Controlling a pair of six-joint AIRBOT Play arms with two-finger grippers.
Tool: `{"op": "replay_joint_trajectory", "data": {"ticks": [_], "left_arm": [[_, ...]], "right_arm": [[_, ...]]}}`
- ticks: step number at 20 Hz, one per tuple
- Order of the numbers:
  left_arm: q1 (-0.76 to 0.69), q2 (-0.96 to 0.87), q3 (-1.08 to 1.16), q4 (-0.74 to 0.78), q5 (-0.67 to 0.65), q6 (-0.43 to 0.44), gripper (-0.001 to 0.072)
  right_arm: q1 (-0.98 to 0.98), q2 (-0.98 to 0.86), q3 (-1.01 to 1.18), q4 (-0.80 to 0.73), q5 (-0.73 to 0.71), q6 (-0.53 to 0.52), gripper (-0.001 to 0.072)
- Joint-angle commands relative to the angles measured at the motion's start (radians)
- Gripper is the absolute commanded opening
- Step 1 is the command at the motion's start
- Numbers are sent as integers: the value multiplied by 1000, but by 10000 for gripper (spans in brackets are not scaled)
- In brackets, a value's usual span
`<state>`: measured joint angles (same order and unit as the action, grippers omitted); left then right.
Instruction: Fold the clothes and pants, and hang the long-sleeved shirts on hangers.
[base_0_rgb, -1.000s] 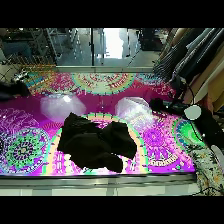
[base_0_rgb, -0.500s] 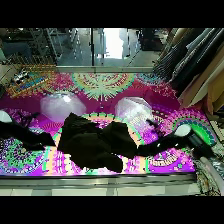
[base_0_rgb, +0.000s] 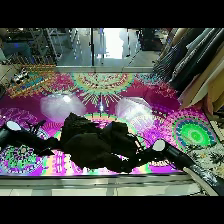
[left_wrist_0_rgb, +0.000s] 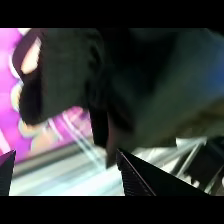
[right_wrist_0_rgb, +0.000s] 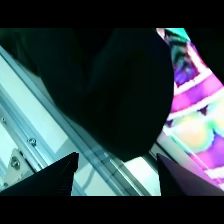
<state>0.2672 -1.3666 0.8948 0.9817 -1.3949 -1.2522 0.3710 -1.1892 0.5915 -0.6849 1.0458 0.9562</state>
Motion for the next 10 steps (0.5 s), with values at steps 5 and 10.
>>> {"op": "replay_joint_trajectory", "data": {"ticks": [5, 10], "left_arm": [[0, -49, -4, -154, 233, 4, 297], [1, -48, -4, -145, 204, 33, 14]], "right_arm": [[96, -42, 10, 90, -89, -16, 428], [105, -16, 23, 87, -82, 1, 19]]}}
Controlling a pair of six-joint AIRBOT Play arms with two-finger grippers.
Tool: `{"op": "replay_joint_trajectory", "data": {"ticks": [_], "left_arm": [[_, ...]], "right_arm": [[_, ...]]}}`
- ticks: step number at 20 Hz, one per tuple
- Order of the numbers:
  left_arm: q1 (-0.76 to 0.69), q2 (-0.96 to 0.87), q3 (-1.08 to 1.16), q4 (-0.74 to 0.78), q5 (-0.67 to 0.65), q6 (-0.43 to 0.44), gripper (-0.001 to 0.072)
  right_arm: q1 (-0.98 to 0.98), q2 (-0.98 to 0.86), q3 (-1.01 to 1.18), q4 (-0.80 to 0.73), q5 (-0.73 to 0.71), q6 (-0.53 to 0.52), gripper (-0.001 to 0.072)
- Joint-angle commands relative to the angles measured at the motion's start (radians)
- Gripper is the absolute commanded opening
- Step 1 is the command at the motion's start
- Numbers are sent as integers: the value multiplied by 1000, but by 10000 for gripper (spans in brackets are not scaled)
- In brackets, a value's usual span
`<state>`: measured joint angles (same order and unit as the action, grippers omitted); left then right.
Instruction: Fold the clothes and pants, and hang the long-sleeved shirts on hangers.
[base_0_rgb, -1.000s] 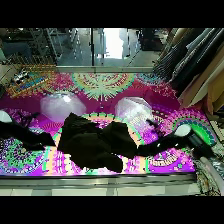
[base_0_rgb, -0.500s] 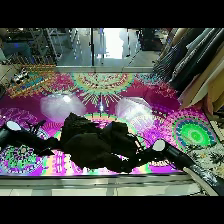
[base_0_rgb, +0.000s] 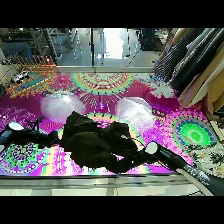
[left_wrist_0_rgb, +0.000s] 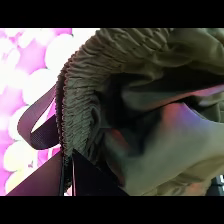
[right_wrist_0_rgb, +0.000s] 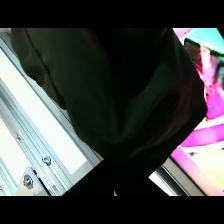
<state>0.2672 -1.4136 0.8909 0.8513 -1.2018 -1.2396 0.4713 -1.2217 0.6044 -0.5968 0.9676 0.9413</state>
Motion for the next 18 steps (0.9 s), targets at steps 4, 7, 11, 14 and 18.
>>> {"op": "replay_joint_trajectory", "data": {"ticks": [4, 7, 11, 14, 18], "left_arm": [[6, 0, 0, -18, 4, 62, 8], [34, 34, 22, -131, -51, 164, 6], [143, 132, 178, -662, -311, 299, 5], [232, 241, 366, -1172, -398, 267, 5], [257, 431, 563, -1738, -375, 262, 7]], "right_arm": [[-56, 116, 111, -185, 37, 170, 17], [-103, 207, 238, -318, 150, 238, 17], [-165, 376, 515, -425, 328, 288, 17], [-208, 504, 817, -532, 407, 331, 17], [-212, 575, 1151, -449, 400, 326, 17]]}}
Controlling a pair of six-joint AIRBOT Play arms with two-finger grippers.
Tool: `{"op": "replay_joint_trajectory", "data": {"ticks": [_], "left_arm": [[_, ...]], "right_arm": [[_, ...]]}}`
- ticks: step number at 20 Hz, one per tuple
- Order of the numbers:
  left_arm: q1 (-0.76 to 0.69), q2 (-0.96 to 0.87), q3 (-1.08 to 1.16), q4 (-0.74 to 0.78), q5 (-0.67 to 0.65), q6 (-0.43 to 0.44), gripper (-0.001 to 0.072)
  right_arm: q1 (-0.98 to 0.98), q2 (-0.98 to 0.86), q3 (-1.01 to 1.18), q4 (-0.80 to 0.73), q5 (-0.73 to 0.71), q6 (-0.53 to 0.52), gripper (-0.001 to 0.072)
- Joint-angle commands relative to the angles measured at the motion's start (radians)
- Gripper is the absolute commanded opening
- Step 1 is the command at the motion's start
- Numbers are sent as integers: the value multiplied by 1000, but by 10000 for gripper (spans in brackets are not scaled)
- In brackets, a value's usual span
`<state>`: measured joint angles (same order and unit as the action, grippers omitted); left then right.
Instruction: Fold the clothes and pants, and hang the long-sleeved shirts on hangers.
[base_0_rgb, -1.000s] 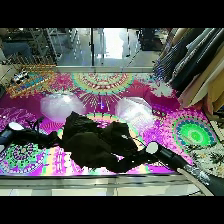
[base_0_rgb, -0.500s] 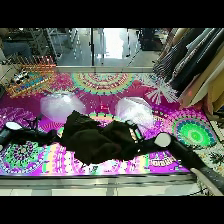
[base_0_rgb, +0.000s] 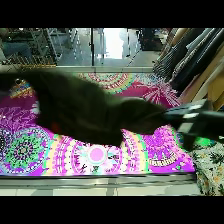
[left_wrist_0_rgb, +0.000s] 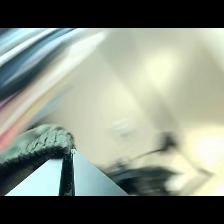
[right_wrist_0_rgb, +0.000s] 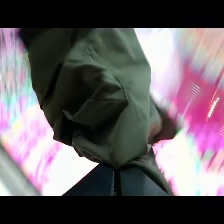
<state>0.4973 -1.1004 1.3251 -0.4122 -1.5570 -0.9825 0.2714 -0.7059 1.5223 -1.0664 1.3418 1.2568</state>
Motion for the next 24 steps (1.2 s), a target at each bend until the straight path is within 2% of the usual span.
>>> {"op": "replay_joint_trajectory", "data": {"ticks": [1, 3, 4, 7, 9, 11, 13, 15, 17, 19, 20, 21, 22, 23, 24], "left_arm": [[27, 167, 159, -539, 2, 31, 8], [27, 276, 180, -575, 101, 66, 9], [27, 328, 180, -541, 169, 104, 9], [26, 398, 180, -225, 410, 134, 9], [25, 375, 180, 22, 514, 70, 8], [-10, 291, 171, 209, 504, 16, 8], [-114, 195, 102, 388, 504, 15, 9], [-220, 73, -11, 522, 556, -1, 11], [-291, -81, -128, 554, 699, 3, 12], [-323, -269, -175, 550, 919, 32, 29], [-323, -362, -163, 503, 1006, 45, 87], [-313, -454, -127, 430, 1038, 106, 238], [-294, -524, -79, 399, 1013, 157, 556], [-262, -577, -27, 411, 930, 156, 650], [-222, -606, 13, 449, 824, 148, 650]], "right_arm": [[-12, 58, 308, 32, 16, 2, 17], [-12, 55, 438, 13, -52, -29, 17], [-12, 54, 479, -18, -106, -50, 15], [-12, 10, 513, -215, -214, -77, 15], [-12, -83, 513, -335, -218, -69, 15], [-12, -229, 499, -374, -216, -69, 15], [-32, -420, 467, -363, -202, -69, 16], [-58, -633, 430, -338, -197, -69, 16], [-85, -853, 417, -302, -247, -72, 17], [-114, -1056, 417, -248, -444, -21, 18], [-133, -1138, 422, -200, -572, 84, 185], [-156, -1197, 442, -150, -623, 178, 491], [-184, -1235, 470, -104, -580, 217, 576], [-214, -1243, 486, -87, -463, 214, 578], [-243, -1237, 488, -86, -289, 164, 577]]}}
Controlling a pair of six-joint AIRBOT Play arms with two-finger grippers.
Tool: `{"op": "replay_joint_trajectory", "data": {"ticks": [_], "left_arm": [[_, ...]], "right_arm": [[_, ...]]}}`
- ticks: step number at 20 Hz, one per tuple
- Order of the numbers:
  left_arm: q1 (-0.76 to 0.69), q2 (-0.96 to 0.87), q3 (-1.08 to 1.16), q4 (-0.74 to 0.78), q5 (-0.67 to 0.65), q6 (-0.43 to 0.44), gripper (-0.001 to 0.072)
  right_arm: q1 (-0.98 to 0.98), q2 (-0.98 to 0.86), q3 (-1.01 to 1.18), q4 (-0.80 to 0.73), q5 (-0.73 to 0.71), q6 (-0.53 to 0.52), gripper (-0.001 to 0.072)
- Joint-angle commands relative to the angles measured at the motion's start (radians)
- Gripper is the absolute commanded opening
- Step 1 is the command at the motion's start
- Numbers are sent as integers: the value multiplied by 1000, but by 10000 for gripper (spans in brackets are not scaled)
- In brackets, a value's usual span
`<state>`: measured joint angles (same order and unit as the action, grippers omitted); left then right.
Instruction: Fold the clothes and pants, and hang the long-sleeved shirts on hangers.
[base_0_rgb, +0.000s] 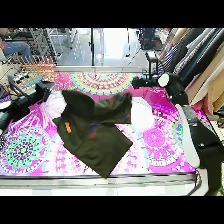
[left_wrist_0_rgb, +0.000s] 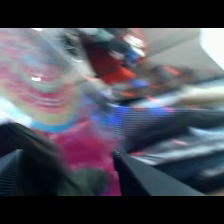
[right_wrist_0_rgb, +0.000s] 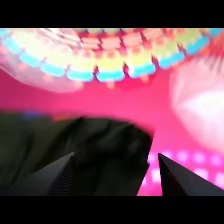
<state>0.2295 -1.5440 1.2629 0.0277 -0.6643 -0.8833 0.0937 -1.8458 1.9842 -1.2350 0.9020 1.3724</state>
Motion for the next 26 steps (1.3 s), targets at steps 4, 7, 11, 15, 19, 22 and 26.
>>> {"op": "replay_joint_trajectory", "data": {"ticks": [4, 7, 11, 15, 19, 22, 26], "left_arm": [[187, -134, 100, 584, -362, -282, 579], [200, -77, 99, 1305, -607, -572, 549], [206, -29, 98, 1426, -721, -571, 549], [206, -17, 98, 1290, -737, -518, 550], [203, -17, 97, 1249, -740, -515, 549], [202, -17, 97, 1216, -739, -515, 549], [201, -17, 97, 1197, -739, -514, 549]], "right_arm": [[-85, -90, -85, 225, 753, -108, 492], [7, -58, -249, 219, 781, -105, 500], [106, -51, -360, 274, 798, 25, 459], [159, -34, -428, 183, 729, 127, 402], [182, -31, -463, 156, 604, 200, 402], [201, -31, -464, 148, 484, 249, 374], [212, -29, -460, 90, 413, 302, 65]]}}
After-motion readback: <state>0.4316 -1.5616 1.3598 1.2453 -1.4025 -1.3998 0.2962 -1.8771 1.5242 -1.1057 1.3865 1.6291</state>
